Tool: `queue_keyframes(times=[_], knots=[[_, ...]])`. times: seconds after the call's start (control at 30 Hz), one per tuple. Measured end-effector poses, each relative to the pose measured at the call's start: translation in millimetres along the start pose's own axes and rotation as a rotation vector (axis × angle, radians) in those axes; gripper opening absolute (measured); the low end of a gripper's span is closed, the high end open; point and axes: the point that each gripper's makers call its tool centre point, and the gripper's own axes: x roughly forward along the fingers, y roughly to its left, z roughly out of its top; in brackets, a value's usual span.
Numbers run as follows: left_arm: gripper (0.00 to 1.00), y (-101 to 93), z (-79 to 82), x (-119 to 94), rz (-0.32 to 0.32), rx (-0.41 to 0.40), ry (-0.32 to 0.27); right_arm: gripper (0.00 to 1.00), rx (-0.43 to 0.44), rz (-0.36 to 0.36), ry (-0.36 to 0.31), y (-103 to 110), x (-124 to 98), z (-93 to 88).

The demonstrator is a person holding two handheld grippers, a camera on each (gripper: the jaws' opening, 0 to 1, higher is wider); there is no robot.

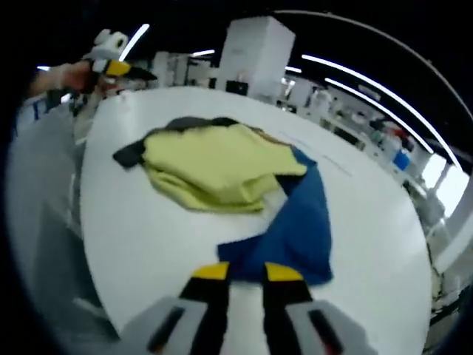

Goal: Fold the garment on the visible template until the final outline fits inside the template.

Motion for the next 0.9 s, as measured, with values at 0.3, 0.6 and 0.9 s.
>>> queue_keyframes(times=[0.3, 0.6, 0.9], knots=[[0.79, 1.9, 0.8, 2, -0.002, -0.007, 0.0, 0.15, -0.266, 0.115, 0.08, 1, 0, -12.8], [0.78, 2.1, -2.1, 1, 0.0, -0.019, 0.005, 0.1, -0.417, 0.145, 0.123, -2, 11, -14.1], [0.77, 3.2, -4.1, -5, 0.011, -0.035, -0.001, 0.0, -0.418, 0.137, 0.121, -9, 6, -6.7]])
